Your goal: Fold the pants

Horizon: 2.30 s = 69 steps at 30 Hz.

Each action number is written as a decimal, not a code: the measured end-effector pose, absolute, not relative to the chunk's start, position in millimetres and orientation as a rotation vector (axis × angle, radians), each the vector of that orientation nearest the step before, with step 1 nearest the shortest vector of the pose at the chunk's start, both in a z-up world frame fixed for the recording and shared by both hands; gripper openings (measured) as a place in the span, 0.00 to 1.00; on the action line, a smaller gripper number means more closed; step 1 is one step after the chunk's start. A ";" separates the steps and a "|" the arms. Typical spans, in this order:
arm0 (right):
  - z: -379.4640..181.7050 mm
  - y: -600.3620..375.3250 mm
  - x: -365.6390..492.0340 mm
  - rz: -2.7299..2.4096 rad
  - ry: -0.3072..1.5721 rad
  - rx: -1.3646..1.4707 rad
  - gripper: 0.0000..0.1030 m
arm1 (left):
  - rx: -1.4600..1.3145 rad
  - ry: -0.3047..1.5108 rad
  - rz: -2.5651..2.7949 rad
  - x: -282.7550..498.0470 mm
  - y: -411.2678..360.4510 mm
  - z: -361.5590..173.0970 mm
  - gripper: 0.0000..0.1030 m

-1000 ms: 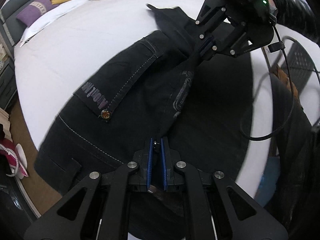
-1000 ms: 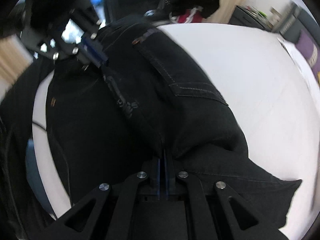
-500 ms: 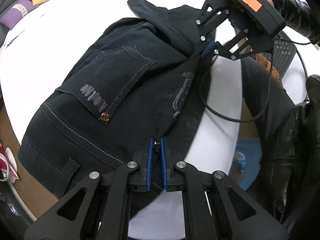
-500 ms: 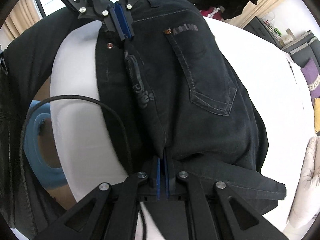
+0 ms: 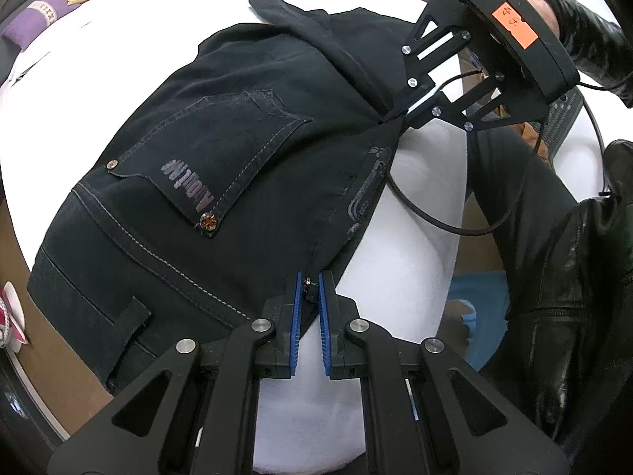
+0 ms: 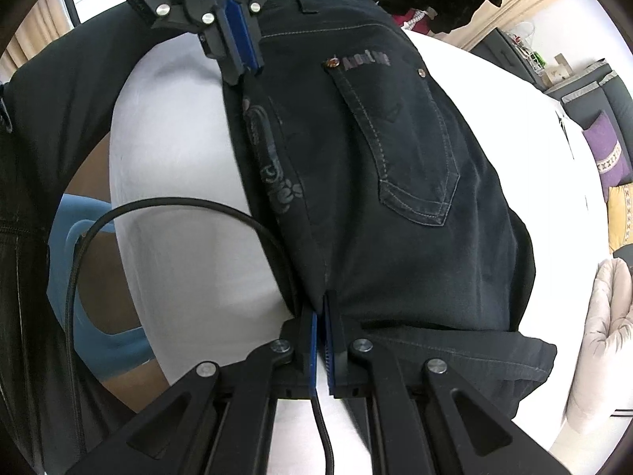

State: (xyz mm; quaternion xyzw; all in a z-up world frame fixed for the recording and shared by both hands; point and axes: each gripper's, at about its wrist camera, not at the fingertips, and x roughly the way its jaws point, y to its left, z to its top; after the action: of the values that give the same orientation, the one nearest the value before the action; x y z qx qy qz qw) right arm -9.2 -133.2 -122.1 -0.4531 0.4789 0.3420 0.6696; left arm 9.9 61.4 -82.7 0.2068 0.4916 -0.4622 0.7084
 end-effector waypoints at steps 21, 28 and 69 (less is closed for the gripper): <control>-136.7 -135.0 6.3 0.560 1.076 -0.781 0.08 | 0.169 1.096 -0.812 64.4 12.0 -71.7 0.16; -92.1 -212.4 33.8 0.539 1.101 -0.181 0.66 | 0.045 1.164 -0.722 79.3 5.9 -108.2 0.16; -124.3 -543.0 222.0 -0.074 0.684 1.045 0.05 | -0.068 1.225 -0.693 89.3 28.2 -123.4 0.16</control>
State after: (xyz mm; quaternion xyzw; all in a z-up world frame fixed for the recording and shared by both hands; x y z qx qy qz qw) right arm 222.0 -543.0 -124.3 0.4893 0.3199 -0.0346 0.8106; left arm 89.3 28.2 -123.4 -0.0312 0.5632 -0.3186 0.7618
